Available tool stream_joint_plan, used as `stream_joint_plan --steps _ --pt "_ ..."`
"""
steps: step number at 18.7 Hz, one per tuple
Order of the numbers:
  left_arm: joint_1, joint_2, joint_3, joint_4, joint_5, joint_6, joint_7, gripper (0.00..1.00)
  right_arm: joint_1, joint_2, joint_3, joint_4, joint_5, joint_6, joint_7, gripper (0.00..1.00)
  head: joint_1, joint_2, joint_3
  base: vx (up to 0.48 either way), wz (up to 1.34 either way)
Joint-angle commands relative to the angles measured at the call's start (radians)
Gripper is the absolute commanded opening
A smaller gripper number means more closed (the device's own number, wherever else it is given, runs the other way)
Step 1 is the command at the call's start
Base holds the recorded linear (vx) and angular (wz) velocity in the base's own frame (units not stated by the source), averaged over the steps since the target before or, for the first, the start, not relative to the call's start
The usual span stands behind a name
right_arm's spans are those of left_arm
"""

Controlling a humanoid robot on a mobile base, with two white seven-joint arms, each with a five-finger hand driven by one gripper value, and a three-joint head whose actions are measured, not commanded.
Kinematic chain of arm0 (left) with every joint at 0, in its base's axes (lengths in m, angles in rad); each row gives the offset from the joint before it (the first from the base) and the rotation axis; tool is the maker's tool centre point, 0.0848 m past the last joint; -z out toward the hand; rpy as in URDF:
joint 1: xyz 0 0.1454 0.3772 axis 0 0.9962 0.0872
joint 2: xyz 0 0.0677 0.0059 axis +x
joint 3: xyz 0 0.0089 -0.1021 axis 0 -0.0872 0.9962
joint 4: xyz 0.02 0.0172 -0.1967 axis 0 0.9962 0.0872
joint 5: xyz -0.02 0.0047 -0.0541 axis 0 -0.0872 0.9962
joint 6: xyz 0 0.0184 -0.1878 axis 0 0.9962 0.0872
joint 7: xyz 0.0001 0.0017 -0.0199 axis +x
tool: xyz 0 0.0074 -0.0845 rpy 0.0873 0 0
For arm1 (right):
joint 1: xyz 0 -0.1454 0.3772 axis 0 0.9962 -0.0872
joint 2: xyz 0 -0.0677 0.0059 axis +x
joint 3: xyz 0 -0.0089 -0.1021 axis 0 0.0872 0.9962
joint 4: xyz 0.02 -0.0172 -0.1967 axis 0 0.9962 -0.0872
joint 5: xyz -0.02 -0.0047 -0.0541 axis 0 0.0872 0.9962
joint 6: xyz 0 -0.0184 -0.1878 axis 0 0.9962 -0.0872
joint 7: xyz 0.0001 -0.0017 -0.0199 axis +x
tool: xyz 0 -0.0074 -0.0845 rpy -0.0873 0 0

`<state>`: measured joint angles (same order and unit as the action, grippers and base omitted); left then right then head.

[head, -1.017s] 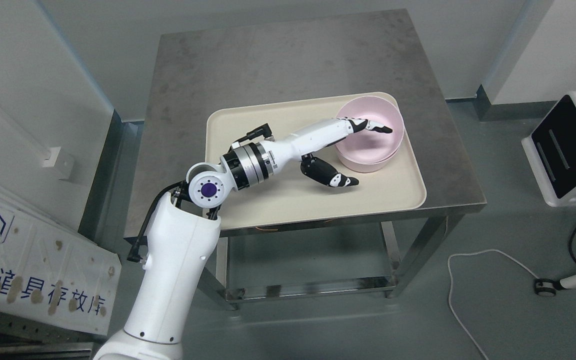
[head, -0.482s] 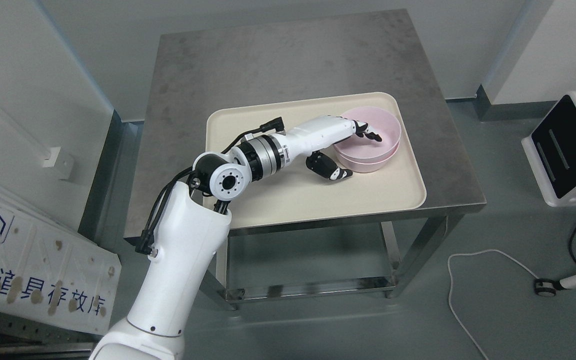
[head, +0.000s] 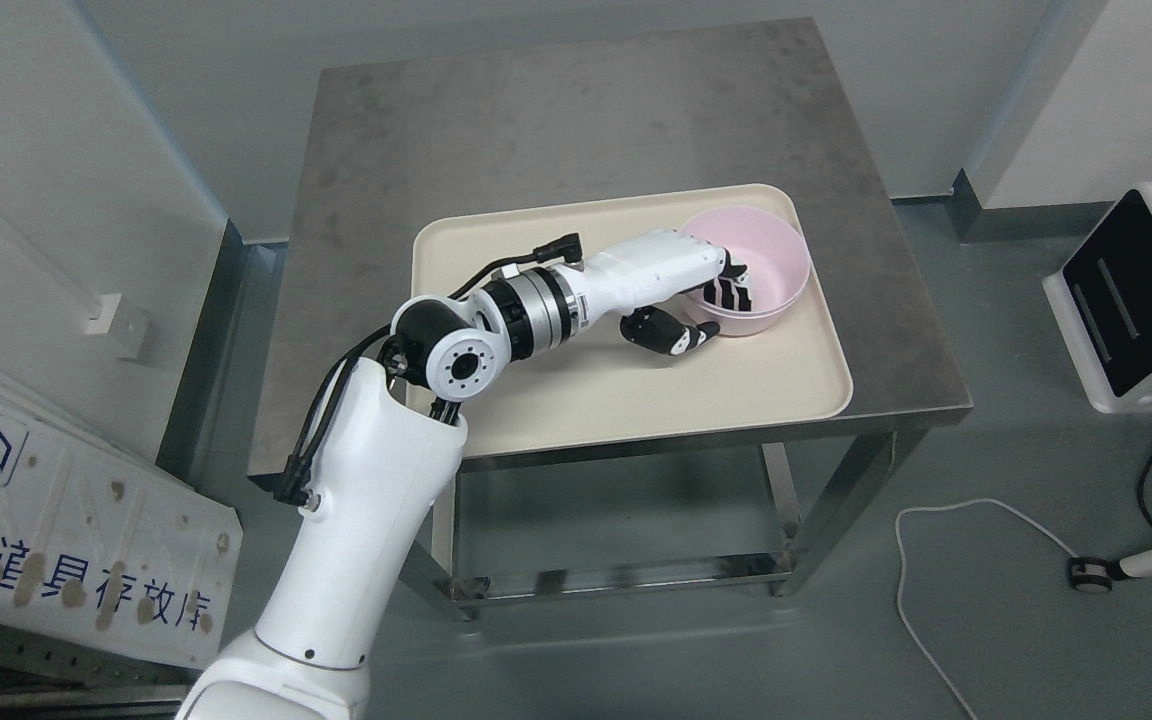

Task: Stack pink IKEA bowls on left shelf middle
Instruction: 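Lift the stacked pink bowls off the tray with the left hand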

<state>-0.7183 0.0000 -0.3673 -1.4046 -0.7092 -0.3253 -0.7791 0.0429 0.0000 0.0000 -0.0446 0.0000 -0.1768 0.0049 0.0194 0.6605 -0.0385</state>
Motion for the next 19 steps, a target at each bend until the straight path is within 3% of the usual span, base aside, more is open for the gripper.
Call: stream_joint_plan --steps 1,12,19 --pt "-0.003 0.017 0.073 -0.005 0.019 -0.040 -0.002 0.00 0.000 -0.017 -0.011 -0.001 0.008 0.000 0.000 1.00 0.0000 0.000 0.000 0.000 0.00" --pt "-0.015 0.017 0.336 -0.016 0.203 -0.236 -0.032 0.00 0.000 -0.017 -0.011 0.000 0.008 0.000 0.000 1.00 0.0000 0.000 0.000 0.000 0.00" --pt "-0.012 0.017 0.358 -0.040 0.211 -0.297 -0.038 0.00 0.000 -0.017 -0.011 0.000 0.008 0.000 0.000 1.00 0.0000 0.000 0.000 0.000 0.00"
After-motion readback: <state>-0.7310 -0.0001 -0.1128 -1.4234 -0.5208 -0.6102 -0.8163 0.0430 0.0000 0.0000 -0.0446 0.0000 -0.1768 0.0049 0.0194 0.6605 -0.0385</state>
